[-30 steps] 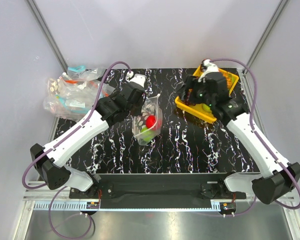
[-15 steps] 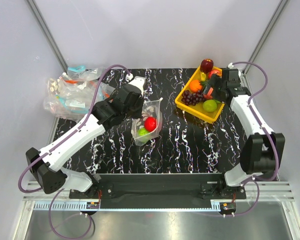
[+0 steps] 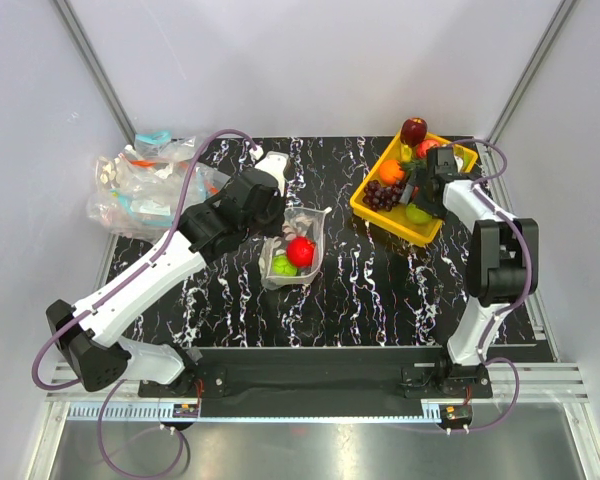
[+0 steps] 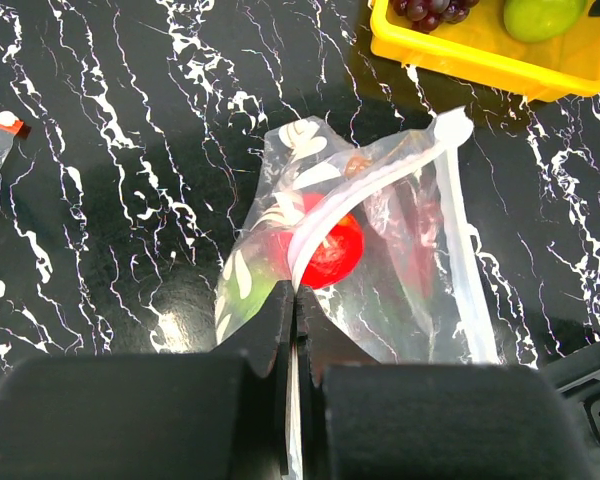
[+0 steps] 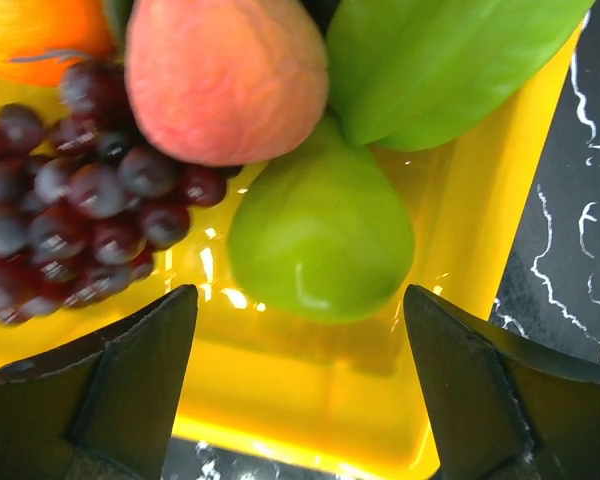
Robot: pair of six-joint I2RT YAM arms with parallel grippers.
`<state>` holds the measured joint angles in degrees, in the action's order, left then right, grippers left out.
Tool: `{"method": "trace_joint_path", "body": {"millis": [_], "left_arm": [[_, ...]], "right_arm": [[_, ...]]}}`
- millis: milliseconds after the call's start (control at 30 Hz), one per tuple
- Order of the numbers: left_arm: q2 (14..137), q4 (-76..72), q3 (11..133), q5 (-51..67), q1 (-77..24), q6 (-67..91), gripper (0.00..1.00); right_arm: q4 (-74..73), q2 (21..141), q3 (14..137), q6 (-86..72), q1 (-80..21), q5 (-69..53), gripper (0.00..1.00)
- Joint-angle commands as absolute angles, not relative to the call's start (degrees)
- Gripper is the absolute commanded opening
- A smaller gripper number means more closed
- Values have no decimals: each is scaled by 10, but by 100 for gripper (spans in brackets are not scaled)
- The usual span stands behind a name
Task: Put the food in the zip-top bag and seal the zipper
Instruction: Pick up the fake fruit from the bin.
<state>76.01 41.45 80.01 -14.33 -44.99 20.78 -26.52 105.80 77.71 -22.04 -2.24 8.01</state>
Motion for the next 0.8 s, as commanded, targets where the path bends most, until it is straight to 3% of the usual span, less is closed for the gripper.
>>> {"method": "trace_joint_path", "body": {"millis": [0, 200, 400, 767], "left_arm": [[743, 383, 803, -137, -447, 201, 0], [744, 384, 804, -138, -447, 201, 0], [744, 386, 805, -136, -448, 201, 0], [755, 378, 805, -136, -447, 204, 0]], "right_arm": [[-251, 1072, 811, -216, -20, 129, 89], [-246, 1106, 822, -218, -19, 156, 88], [-246, 1107, 829, -223, -20, 154, 69], [-247, 920, 755, -223, -20, 30, 54]]}}
